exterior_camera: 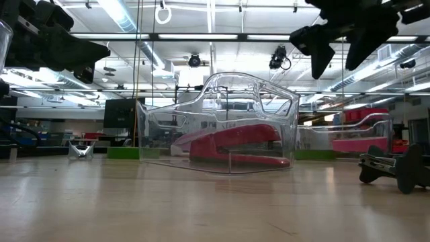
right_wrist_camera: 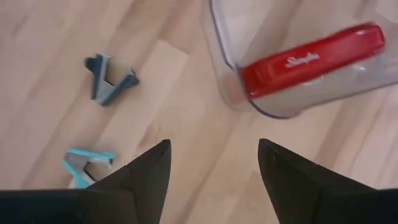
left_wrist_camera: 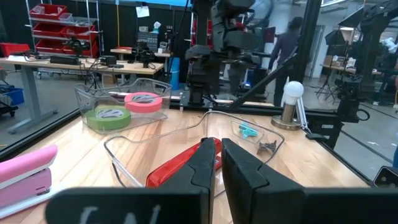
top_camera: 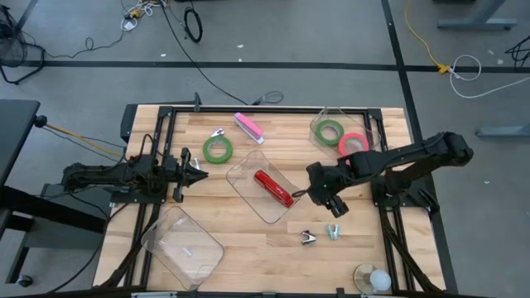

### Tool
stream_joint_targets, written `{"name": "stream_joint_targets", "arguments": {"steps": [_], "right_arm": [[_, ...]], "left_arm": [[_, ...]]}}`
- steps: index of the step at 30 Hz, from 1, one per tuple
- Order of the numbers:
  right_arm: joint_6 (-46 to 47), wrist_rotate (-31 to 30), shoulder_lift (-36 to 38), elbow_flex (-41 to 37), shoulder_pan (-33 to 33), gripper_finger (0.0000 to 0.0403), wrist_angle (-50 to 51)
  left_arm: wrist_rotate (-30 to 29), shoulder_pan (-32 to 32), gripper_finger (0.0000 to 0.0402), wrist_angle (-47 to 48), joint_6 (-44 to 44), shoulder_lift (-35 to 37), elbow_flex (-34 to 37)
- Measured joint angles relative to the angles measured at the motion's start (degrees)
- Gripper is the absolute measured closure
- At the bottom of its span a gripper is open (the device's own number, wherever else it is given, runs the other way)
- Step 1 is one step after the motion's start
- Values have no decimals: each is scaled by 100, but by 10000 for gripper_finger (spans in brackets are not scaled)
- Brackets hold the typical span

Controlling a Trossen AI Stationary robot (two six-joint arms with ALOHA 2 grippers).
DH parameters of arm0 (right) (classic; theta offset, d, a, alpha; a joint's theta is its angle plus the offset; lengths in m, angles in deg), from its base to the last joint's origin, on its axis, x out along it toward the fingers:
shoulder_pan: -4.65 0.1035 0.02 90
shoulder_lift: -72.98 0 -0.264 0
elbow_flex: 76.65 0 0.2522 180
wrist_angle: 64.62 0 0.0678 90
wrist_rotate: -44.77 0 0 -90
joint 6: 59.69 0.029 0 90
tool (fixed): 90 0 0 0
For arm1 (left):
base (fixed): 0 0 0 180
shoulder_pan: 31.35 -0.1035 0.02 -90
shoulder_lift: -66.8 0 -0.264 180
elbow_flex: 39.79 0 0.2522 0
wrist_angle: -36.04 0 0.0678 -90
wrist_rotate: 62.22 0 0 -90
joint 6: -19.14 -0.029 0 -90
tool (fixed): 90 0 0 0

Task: Pick and place Stapler, Stapler remover, tape
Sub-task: Put the black staple remover into the bottom transparent bin

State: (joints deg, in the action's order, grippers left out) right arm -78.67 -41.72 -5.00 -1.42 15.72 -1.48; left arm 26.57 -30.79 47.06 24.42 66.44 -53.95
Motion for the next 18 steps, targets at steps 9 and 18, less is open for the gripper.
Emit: {"name": "stream_joint_targets", "arguments": {"steps": [9,18], "right_arm": [[1060,0,-40,-4,589,162,-42],[1874,0,-272,-4,1131,162,-156]], "left_arm": [[0,0,371,-2,2,0,2],[0,0,372,0,2,0,2]]}}
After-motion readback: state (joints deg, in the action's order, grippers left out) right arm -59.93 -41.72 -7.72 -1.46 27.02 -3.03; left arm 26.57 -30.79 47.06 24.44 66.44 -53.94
